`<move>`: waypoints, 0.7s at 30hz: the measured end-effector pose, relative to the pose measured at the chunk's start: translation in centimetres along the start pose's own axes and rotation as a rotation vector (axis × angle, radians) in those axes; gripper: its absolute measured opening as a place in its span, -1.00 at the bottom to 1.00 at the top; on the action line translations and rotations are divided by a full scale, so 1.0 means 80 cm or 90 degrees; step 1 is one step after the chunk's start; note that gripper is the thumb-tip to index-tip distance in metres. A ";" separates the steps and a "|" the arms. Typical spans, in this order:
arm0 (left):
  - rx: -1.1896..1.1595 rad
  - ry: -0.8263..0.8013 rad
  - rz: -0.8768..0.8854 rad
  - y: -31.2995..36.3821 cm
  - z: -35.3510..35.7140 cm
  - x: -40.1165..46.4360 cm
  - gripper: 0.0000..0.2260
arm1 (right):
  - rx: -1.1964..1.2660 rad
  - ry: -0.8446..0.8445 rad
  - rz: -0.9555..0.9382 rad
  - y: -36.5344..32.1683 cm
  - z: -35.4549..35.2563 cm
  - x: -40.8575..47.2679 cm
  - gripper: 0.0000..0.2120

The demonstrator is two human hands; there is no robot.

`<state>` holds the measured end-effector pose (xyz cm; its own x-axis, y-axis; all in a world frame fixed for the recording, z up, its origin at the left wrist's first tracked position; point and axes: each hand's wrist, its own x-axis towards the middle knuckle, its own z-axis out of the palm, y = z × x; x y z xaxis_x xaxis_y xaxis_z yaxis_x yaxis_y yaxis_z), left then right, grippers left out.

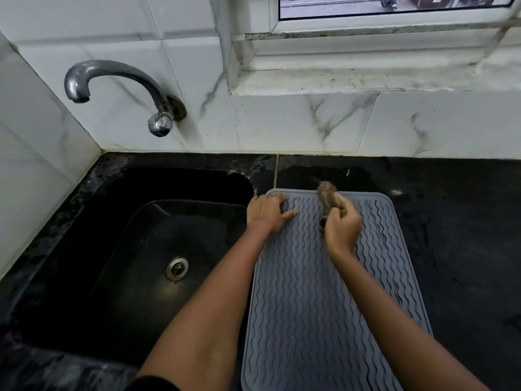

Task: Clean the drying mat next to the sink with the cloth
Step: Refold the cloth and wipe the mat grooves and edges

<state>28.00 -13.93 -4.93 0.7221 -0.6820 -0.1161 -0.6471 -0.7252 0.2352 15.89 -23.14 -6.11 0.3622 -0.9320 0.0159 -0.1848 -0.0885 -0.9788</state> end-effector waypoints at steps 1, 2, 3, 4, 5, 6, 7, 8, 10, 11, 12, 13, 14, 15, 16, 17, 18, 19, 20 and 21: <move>0.000 0.036 -0.019 0.004 0.000 -0.001 -0.42 | 0.031 0.048 0.038 -0.003 -0.005 0.003 -0.61; -0.009 0.071 -0.040 0.009 0.001 -0.001 -0.42 | 0.029 0.073 0.046 -0.007 -0.009 0.005 -0.59; -0.024 0.106 -0.060 0.014 0.002 -0.001 -0.44 | 0.001 0.071 0.026 -0.010 -0.013 0.008 -0.57; -0.040 0.134 -0.080 0.017 0.004 -0.001 -0.46 | -0.043 0.038 -0.009 -0.013 -0.012 0.009 -0.54; -0.054 0.156 -0.093 0.020 0.005 -0.001 -0.49 | -0.103 -0.024 -0.051 -0.015 -0.007 0.010 -0.50; -0.062 0.166 -0.103 0.021 0.006 -0.001 -0.53 | -0.189 -0.109 -0.089 -0.014 0.000 0.010 -0.44; -0.069 0.171 -0.111 0.023 0.006 -0.001 -0.58 | -0.306 -0.209 -0.127 -0.013 0.010 0.008 -0.38; -0.074 0.176 -0.119 0.023 0.006 -0.001 -0.64 | -0.438 -0.301 -0.159 -0.013 0.022 0.004 -0.32; -0.080 0.179 -0.131 0.026 0.005 0.002 -0.73 | -0.599 -0.362 -0.209 -0.006 0.037 0.000 -0.25; -0.082 0.177 -0.139 0.027 0.005 0.004 -0.75 | -0.625 -0.344 -0.228 -0.006 0.038 -0.003 -0.26; -0.086 0.173 -0.148 0.025 0.006 0.006 -0.76 | -0.625 -0.323 -0.250 -0.003 0.034 -0.007 -0.28; -0.091 0.168 -0.155 0.024 0.008 0.006 -0.75 | -0.618 -0.310 -0.281 0.001 0.025 -0.013 -0.31; -0.093 0.163 -0.157 0.023 0.009 0.007 -0.74 | -0.617 -0.306 -0.313 0.005 0.011 -0.022 -0.34; -0.092 0.160 -0.156 0.023 0.009 0.008 -0.72 | -0.622 -0.302 -0.351 0.010 -0.003 -0.034 -0.35; -0.084 0.156 -0.153 0.024 0.008 0.009 -0.69 | -0.622 -0.286 -0.383 0.013 -0.016 -0.050 -0.36; -0.074 0.152 -0.149 0.024 0.006 0.011 -0.66 | -0.621 -0.275 -0.395 0.014 -0.028 -0.067 -0.38; -0.062 0.148 -0.146 0.025 0.004 0.014 -0.65 | -0.622 -0.281 -0.392 0.011 -0.036 -0.082 -0.41; -0.051 0.140 -0.145 0.026 0.002 0.016 -0.64 | -0.630 -0.291 -0.390 0.006 -0.042 -0.092 -0.49; -0.043 0.134 -0.143 0.026 0.001 0.017 -0.64 | -0.634 -0.305 -0.376 -0.004 -0.046 -0.095 -0.59; -0.038 0.131 -0.139 0.026 -0.001 0.018 -0.64 | -0.617 -0.326 -0.324 -0.015 -0.047 -0.088 -0.68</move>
<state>27.71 -16.41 -4.56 0.8807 -0.4729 0.0269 -0.4605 -0.8414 0.2829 10.15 -17.78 -4.26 0.8723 -0.4856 0.0578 -0.4442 -0.8363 -0.3214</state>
